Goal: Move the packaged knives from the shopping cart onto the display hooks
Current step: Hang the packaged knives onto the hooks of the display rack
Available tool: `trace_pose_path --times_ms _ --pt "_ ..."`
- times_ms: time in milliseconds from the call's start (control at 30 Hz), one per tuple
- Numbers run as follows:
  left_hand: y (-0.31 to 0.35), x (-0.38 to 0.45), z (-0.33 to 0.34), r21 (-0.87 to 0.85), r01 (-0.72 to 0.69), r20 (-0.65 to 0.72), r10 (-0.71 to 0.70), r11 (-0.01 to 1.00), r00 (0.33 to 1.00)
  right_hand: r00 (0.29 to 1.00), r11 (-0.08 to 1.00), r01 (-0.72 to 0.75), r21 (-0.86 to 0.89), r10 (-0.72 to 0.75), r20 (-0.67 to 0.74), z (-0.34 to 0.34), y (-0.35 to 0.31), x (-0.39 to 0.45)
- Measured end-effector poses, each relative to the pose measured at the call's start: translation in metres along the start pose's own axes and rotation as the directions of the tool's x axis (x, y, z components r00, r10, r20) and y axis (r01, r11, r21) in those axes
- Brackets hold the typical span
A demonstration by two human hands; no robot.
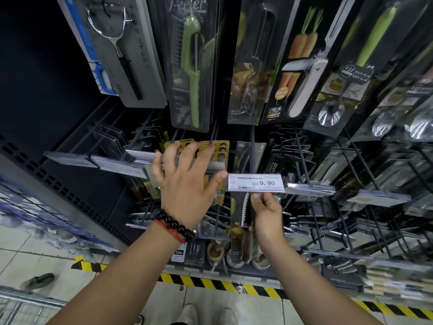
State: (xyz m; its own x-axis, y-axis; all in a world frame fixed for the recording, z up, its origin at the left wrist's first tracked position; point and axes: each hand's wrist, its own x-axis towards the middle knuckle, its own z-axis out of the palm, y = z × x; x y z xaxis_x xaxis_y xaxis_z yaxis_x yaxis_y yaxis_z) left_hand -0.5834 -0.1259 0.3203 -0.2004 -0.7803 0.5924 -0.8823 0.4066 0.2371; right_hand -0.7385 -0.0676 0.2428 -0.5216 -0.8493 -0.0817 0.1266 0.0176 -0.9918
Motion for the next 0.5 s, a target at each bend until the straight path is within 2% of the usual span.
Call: trace_pose_path --times_ms 133,267,500 --pt "0.0 0.0 0.0 0.001 0.001 0.005 -0.001 1.0 1.0 0.999 1.0 -0.013 0.007 0.013 -0.031 -0.005 0.008 0.001" --pt "0.0 0.0 -0.001 -0.005 0.006 0.017 -0.006 1.0 1.0 1.0 1.0 0.012 -0.023 -0.012 0.008 -0.005 0.012 0.002" --pt "0.002 0.0 -0.004 -0.012 0.017 0.033 -0.017 1.0 0.999 0.999 0.996 0.044 0.079 -0.041 -0.036 0.006 0.002 0.001"
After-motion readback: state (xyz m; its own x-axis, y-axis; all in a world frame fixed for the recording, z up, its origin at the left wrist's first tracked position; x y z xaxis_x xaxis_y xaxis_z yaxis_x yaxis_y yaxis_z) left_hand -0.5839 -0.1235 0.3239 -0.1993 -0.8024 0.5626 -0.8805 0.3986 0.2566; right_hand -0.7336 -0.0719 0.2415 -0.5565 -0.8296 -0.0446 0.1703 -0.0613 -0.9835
